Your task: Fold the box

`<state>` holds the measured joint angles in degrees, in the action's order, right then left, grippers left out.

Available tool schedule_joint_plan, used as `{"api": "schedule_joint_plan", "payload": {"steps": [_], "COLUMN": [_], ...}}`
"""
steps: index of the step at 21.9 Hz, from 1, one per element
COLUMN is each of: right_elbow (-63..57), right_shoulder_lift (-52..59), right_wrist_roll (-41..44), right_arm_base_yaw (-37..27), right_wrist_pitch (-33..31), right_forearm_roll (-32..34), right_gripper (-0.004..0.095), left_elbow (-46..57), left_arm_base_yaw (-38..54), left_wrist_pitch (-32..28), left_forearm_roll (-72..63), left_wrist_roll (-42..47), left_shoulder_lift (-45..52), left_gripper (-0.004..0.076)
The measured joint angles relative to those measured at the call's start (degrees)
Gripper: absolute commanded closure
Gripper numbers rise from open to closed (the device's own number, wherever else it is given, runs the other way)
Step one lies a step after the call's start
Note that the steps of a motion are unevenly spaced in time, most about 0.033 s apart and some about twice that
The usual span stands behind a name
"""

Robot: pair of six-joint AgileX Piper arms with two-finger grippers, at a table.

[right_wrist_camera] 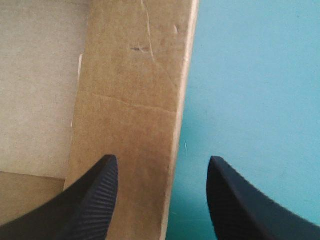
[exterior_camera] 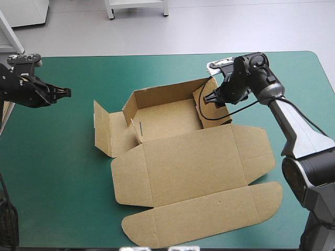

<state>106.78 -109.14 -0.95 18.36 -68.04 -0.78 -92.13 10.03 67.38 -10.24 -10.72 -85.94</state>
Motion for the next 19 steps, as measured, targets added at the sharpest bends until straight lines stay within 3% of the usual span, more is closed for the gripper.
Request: {"api": "schedule_joint_plan", "payload": {"steps": [19], "right_elbow": [1.89], "right_shoulder_lift": [-6.85], "right_wrist_roll": [0.0], "right_arm_base_yaw": [0.59], "right_wrist_pitch": [0.51], "right_forearm_roll": [-2.31], "right_gripper": [0.0389], "left_elbow": [0.0], "left_arm_base_yaw": [0.0], "left_wrist_pitch": [0.29], "left_forearm_roll": [-0.07], "left_wrist_roll": [-0.26], "left_shoulder_lift": [-0.57], "left_gripper": [0.0732]}}
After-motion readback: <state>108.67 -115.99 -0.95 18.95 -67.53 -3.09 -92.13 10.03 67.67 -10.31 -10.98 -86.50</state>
